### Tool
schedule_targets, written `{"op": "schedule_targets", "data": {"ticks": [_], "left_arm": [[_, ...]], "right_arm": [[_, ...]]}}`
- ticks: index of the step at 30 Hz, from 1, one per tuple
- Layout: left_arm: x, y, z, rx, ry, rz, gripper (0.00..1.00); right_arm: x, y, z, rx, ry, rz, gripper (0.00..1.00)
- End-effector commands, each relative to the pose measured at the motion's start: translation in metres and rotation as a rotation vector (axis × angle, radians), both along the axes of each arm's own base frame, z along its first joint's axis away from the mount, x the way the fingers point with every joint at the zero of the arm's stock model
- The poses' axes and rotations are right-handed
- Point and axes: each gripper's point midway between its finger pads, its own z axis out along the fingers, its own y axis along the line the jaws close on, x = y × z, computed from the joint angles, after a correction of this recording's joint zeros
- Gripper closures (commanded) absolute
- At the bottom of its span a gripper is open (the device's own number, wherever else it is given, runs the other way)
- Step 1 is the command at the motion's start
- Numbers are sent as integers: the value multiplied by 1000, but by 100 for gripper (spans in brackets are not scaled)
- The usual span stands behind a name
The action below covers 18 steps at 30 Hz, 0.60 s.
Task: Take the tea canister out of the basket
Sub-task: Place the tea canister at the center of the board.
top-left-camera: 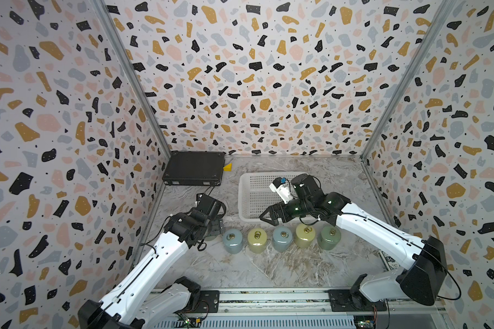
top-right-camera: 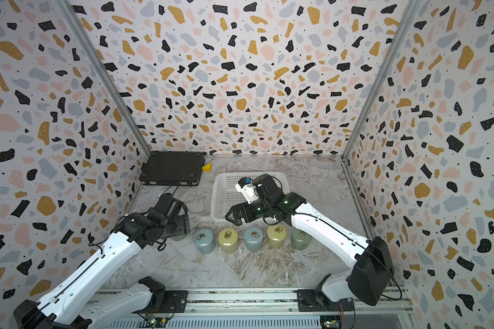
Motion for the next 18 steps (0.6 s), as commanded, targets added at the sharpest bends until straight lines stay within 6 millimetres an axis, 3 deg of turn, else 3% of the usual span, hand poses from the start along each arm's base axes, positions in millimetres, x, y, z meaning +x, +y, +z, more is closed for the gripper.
{"op": "schedule_targets", "data": {"ticks": [1,6,18], "left_arm": [[6,13,-1,-16,-64,123,27],[6,17,-27,-48,-53,181,27],[32,8,-62,-94,-39,164,26]], "right_arm": [[1,2,16,17,-41,8,1],[-1,1,15,9,-35,8,1],[-4,-5,16,-4,-38,-4,1]]}}
